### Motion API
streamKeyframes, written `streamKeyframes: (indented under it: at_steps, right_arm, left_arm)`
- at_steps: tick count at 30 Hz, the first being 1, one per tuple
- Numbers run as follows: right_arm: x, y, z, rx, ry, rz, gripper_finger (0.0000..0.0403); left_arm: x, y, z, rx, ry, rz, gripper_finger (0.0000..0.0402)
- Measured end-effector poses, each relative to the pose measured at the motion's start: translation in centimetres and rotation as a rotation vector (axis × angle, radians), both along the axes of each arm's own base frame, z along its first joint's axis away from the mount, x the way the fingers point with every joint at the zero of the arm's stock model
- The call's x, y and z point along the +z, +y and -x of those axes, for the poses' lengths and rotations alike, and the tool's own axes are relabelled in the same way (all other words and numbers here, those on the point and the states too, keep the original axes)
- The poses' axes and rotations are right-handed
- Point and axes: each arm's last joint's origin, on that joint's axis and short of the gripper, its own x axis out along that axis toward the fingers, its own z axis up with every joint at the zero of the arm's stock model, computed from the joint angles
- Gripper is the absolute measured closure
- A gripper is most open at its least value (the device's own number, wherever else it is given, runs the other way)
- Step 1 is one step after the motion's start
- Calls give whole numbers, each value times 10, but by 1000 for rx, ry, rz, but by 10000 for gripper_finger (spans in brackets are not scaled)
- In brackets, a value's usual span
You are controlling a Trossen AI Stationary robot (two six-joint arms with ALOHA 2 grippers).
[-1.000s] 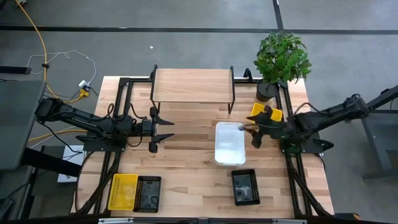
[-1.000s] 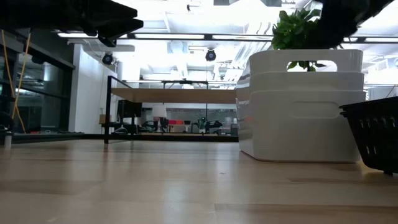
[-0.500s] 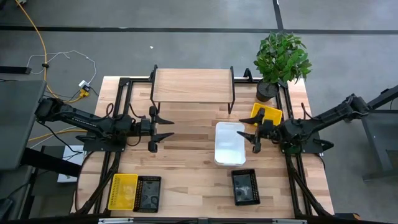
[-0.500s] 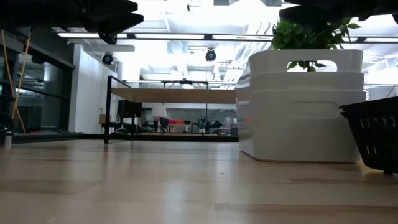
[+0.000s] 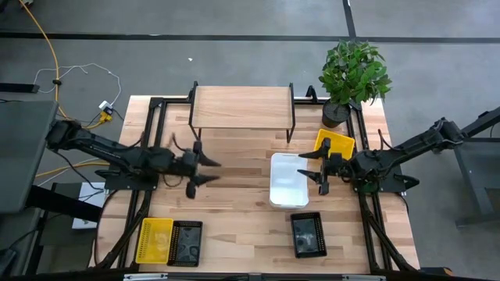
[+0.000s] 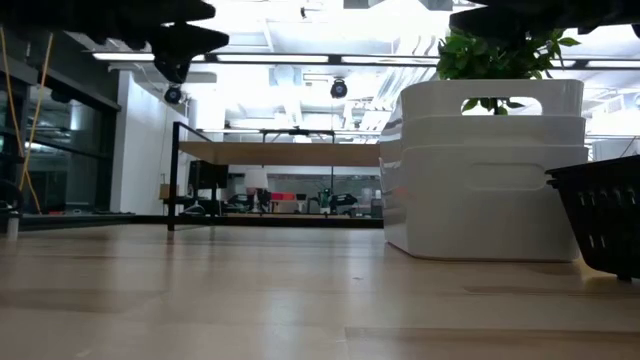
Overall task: Stack baskets on shelf by color
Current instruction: Stack the bottom yellow bin on the yellow bins
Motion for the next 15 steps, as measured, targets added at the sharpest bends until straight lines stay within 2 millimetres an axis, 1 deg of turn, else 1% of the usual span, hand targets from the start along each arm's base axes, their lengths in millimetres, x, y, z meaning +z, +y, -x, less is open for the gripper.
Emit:
streamKeyframes:
  at_steps: [3, 7, 11, 15]
  right_arm:
    - [0, 0, 0, 0, 2, 1, 179]
    - [-1, 0, 0, 0, 12, 4, 179]
    - [-2, 0, 0, 0, 18, 2, 179]
    - [-3, 0, 0, 0, 23, -13, 179]
  left_arm:
    - [8, -13, -10, -6, 236, 2, 209]
    - [9, -34, -14, -28, 651, 74, 209]
    - [4, -62, -6, -53, 1020, 186, 209]
    - [-4, -92, 9, -76, 1279, 231, 209]
